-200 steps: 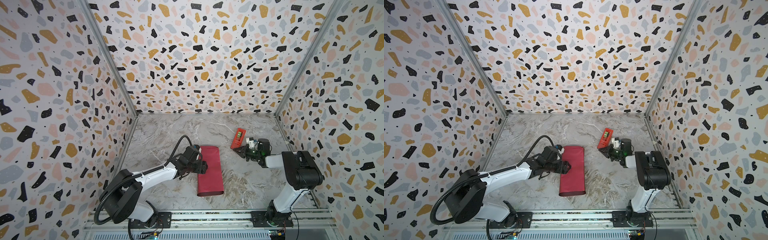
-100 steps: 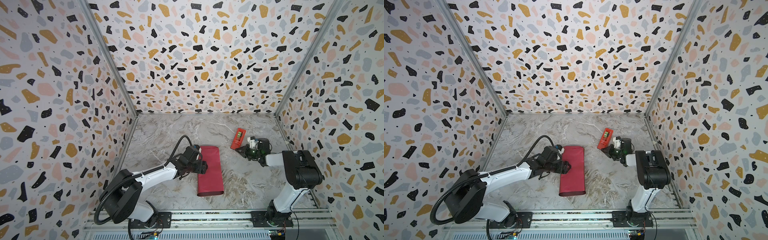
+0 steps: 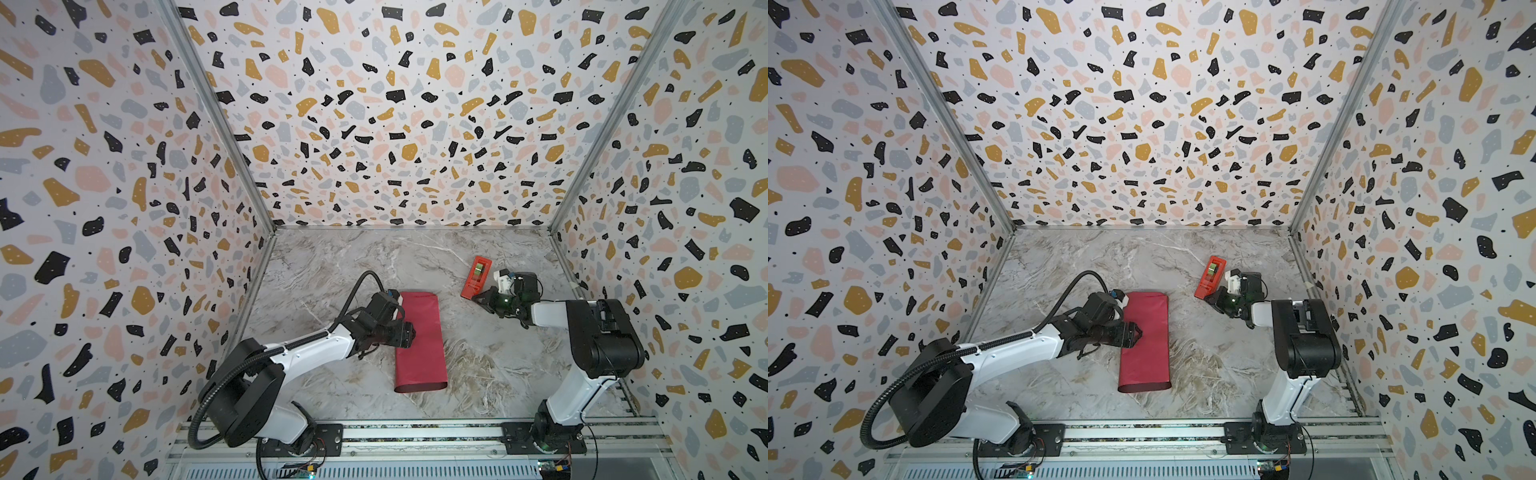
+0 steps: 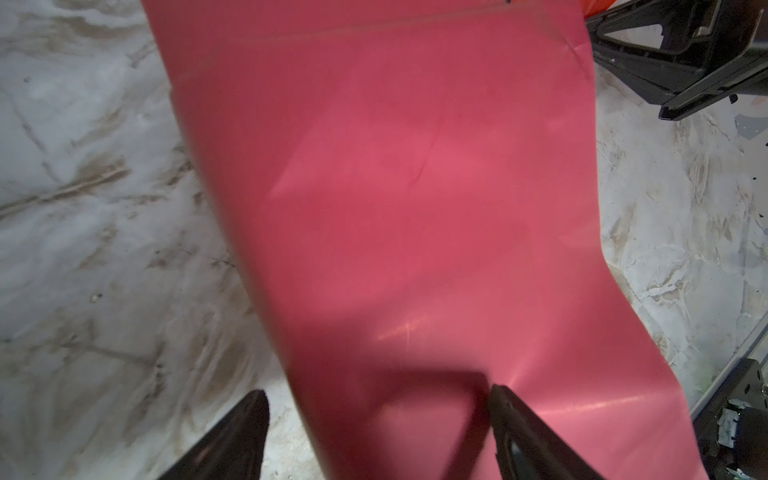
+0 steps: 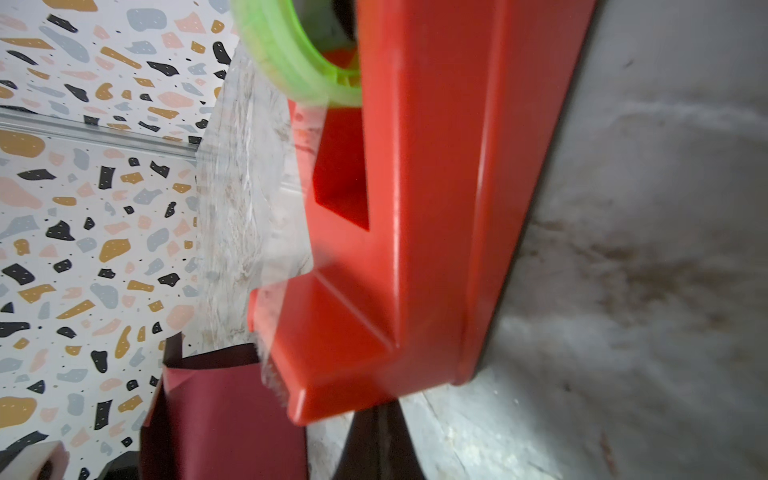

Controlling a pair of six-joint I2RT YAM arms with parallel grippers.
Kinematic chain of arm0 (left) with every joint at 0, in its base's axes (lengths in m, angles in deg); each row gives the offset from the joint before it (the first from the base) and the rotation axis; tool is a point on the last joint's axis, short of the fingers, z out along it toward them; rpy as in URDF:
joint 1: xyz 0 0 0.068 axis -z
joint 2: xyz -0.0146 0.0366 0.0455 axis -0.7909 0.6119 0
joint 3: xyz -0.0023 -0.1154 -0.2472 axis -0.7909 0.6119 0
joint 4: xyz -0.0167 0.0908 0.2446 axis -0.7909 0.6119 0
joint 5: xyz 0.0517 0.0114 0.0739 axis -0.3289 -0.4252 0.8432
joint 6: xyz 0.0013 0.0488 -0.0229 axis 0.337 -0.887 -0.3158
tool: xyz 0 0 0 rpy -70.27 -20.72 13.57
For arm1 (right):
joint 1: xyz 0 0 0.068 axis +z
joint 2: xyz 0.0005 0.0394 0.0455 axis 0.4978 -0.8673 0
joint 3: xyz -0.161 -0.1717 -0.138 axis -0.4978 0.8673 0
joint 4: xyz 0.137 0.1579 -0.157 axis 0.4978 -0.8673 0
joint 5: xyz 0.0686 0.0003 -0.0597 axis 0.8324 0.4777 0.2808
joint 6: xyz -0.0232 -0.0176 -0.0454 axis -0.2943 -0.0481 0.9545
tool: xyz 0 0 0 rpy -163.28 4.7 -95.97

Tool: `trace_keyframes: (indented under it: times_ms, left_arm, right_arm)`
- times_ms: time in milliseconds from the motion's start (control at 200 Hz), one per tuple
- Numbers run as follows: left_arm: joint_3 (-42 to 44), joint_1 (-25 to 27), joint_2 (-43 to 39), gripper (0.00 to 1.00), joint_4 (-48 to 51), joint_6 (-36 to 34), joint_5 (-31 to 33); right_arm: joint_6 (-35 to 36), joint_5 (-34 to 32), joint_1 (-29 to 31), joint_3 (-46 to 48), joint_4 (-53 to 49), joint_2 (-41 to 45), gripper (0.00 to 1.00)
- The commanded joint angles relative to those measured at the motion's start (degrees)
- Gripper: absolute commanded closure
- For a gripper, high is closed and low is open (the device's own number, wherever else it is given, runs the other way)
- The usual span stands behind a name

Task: Wrap the gift box in paper
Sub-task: 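Pull a strip of clear tape from the dispenser with the right gripper, then carry the tape strip to the wrapped box and press it onto the paper seam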

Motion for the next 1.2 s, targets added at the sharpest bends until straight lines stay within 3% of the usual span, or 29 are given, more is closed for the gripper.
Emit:
trace_keyframes:
  times_ms: [0, 195, 360, 471, 546, 731, 931, 1196]
  left_arm:
    - [3.47, 0.23, 3.67, 0.17, 8.19, -1.52, 4.61]
    - [3.47, 0.25, 3.94, 0.17, 8.18, -1.45, 4.57]
    - [3.6, 0.23, 3.98, 0.17, 8.18, -1.46, 4.56]
    - [3.85, 0.23, 3.98, 0.17, 8.01, -1.52, 4.57]
    - [3.69, 0.25, 4.12, 0.17, 8.05, -1.57, 4.44]
    - [3.34, 0.24, 4.64, 0.17, 8.27, -1.87, 4.57]
    - [3.39, 0.25, 4.72, 0.17, 8.34, -1.94, 4.5]
    - [3.3, 0.22, 4.92, 0.17, 8.28, -2.3, 4.39]
  right_arm:
    - [3.05, -5.28, -0.27, -0.25, -10.29, -2.08, 1.0]
    - [3.48, -4.14, -0.26, 0.17, -10.48, -0.28, 1.0]
    - [0.69, 2.12, -0.26, 4.32, -6.32, 8.83, 1.0]
    - [-7.97, 7.25, 0.81, 11.54, 4.24, 18.05, 1.0]
    - [-15.42, 6.53, 3.96, 16.28, 12.54, 23.74, 1.0]
    - [-25.5, -9.94, 18.53, 22.7, 22.55, 33.34, 1.0]
    - [-25.73, -33.32, 34.28, 23.71, 23.83, 35.0, 1.0]
    - [-25.26, -54.78, 47.39, 21.46, 21.68, 31.47, 1.0]
